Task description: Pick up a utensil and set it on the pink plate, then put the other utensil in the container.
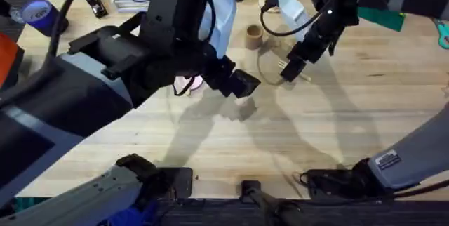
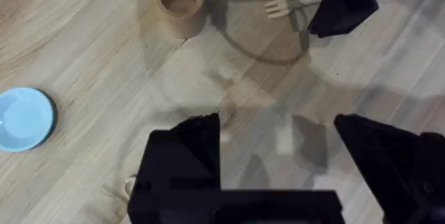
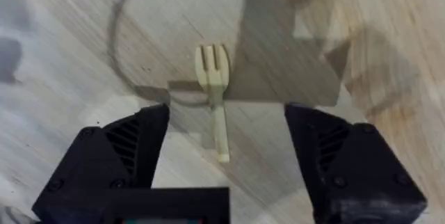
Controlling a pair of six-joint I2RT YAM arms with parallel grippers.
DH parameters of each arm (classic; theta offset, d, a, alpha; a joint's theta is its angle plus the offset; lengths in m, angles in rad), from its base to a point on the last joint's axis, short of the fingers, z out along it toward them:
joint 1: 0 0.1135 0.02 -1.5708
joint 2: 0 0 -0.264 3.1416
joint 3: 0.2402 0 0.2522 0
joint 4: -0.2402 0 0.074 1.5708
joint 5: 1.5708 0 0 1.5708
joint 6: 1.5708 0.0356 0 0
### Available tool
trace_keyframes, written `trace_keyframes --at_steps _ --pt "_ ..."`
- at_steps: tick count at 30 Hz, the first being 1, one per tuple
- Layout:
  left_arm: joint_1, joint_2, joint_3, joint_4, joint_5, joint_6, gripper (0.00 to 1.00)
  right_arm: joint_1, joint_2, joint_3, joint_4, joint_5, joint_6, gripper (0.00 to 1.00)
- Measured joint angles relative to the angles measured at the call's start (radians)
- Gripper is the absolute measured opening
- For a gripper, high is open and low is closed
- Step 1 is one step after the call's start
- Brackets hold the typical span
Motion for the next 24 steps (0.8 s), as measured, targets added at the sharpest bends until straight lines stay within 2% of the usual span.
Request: trace_keyframes --at_steps 24 --pt "0.0 0.0 0.0 0.0 0.0 0.0 0.992 0.011 0.002 -0.01 0.016 0.006 -0.007 0.995"
